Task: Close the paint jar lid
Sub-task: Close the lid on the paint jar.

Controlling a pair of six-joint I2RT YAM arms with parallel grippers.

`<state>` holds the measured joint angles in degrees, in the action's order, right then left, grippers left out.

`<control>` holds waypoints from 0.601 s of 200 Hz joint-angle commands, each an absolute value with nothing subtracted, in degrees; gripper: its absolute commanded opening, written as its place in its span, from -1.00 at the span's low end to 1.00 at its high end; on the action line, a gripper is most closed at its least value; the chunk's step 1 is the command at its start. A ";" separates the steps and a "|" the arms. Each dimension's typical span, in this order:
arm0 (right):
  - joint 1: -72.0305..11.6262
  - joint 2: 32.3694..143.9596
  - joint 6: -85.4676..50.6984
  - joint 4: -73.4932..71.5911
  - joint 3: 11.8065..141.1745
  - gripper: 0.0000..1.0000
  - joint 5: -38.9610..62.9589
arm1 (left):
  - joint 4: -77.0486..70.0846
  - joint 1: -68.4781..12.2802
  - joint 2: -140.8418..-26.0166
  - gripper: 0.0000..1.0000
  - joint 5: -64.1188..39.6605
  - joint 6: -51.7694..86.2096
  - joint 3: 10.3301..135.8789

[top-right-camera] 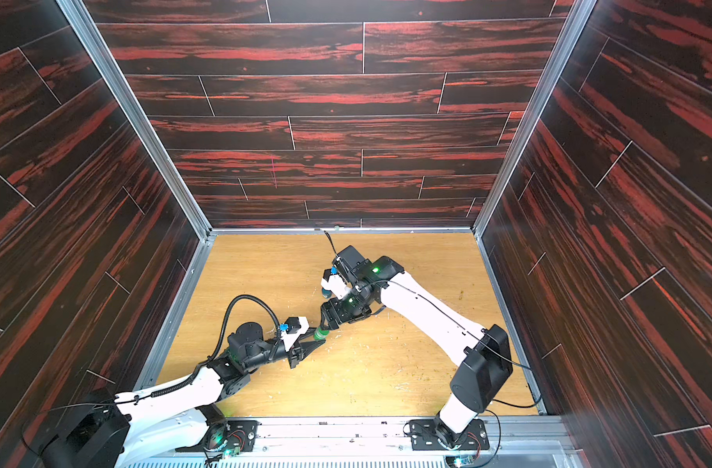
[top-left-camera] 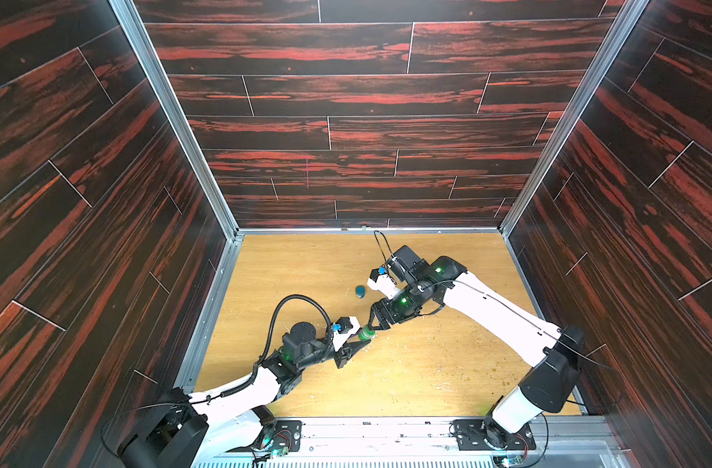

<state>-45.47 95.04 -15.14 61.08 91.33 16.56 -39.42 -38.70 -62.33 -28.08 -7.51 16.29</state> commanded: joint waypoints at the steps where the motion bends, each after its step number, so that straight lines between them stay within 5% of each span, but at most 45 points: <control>1: -45.49 97.30 -15.88 59.96 91.21 0.56 17.98 | -40.87 -38.93 -61.70 -0.47 -28.38 -7.56 17.31; 120: -45.45 94.99 -16.16 58.06 93.32 0.56 18.36 | -40.52 -38.94 -61.34 -0.47 -27.97 -7.64 17.23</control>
